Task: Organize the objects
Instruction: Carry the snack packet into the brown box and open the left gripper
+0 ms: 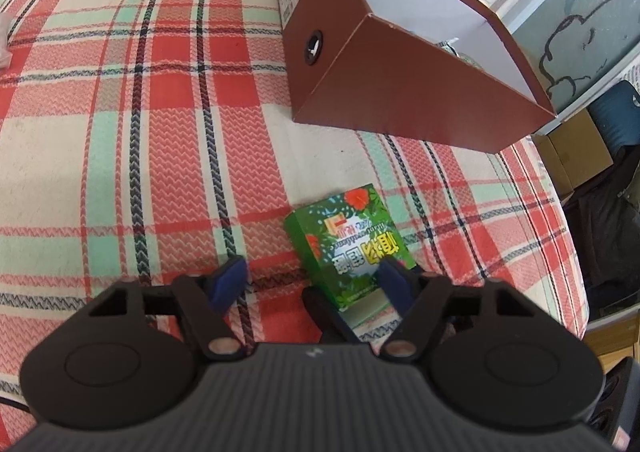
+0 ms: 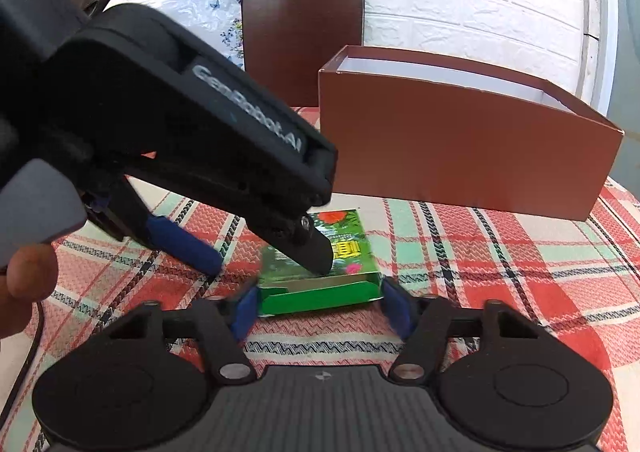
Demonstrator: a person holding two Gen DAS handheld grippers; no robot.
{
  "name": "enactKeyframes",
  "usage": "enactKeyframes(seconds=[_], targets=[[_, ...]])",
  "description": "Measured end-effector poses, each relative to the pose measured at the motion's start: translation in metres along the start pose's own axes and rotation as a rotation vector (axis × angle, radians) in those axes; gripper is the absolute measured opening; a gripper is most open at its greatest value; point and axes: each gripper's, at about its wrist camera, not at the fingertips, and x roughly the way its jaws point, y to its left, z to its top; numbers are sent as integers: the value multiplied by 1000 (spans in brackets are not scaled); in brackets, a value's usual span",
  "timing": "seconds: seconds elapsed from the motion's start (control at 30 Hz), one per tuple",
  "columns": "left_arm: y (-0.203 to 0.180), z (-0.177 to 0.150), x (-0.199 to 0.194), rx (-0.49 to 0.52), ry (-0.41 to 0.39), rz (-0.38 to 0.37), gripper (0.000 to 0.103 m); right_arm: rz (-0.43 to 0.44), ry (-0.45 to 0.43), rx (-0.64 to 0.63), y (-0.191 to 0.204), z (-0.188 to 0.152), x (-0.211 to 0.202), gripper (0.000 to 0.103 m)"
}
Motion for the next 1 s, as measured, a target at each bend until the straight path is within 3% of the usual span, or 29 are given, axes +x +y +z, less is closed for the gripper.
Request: enactKeyframes(seconds=[0.03,0.1,0.33,0.57,0.7,1.0], targets=[[0,0,1,4,2,-10,58,3,-1,-4,0,0,0,59],[1,1,2,-10,15,-51,38,9,-9,-7,-1,-6,-9,59],[-20,7,-27,56,-30,-66,38,-5,-119,18,-5,-6,-35,59],[-60,57,-62,159,-174,-102,38,-59,-296,22,-27,46,-53,59],[-81,92,-51,194,-205,-97,38,-92,-329,27,-49,71,-36,59],[-110,169,15,225,-184,-90,38,-153,-270,48,-113,115,32,60]])
